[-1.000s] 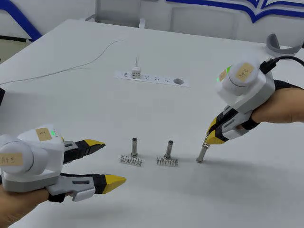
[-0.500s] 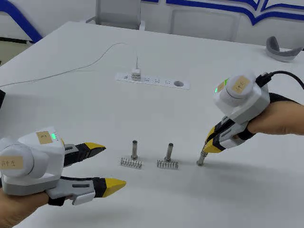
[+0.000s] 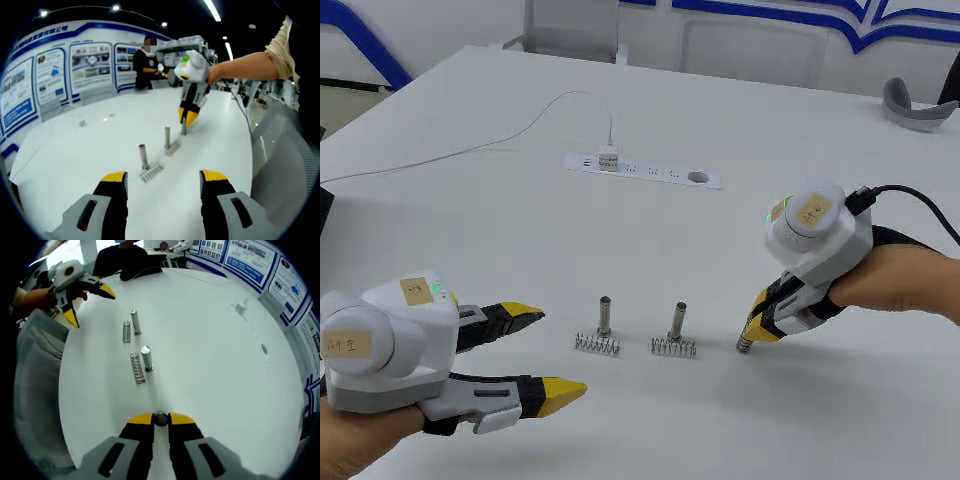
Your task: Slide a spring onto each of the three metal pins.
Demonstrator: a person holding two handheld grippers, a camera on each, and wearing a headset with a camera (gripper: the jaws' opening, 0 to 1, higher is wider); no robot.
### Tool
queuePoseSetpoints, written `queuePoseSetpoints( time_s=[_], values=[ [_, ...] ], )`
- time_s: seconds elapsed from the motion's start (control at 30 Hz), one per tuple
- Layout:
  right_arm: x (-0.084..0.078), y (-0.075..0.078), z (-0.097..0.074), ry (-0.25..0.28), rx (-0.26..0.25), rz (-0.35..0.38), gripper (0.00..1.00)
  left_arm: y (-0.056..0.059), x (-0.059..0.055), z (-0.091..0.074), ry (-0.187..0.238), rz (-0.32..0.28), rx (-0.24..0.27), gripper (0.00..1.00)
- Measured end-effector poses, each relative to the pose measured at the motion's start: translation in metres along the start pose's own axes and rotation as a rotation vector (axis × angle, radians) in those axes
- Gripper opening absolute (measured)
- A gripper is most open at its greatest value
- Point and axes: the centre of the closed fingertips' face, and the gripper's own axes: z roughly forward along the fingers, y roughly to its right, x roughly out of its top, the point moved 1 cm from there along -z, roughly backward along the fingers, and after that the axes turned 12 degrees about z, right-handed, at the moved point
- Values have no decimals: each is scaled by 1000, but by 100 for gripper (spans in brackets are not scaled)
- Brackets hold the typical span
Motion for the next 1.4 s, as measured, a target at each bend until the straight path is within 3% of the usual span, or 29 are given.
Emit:
queuePoseSetpoints(
  time_s=[0.5, 0.77, 1.07, 1.4],
  values=[
    [-2, 2, 6, -5, -5, -21, 16, 1, -2, 0, -3, -1, -1, 59],
    [4, 2, -1, 18, -20, -38, 21, 2, -2, 2, -5, 0, -4, 59],
    [19, -14, -9, 40, -16, -98, 22, 4, -2, 4, -6, 2, -14, 58],
    [34, -34, 8, 41, 24, -138, 20, 4, -1, 2, -3, 2, -14, 58]
  ],
)
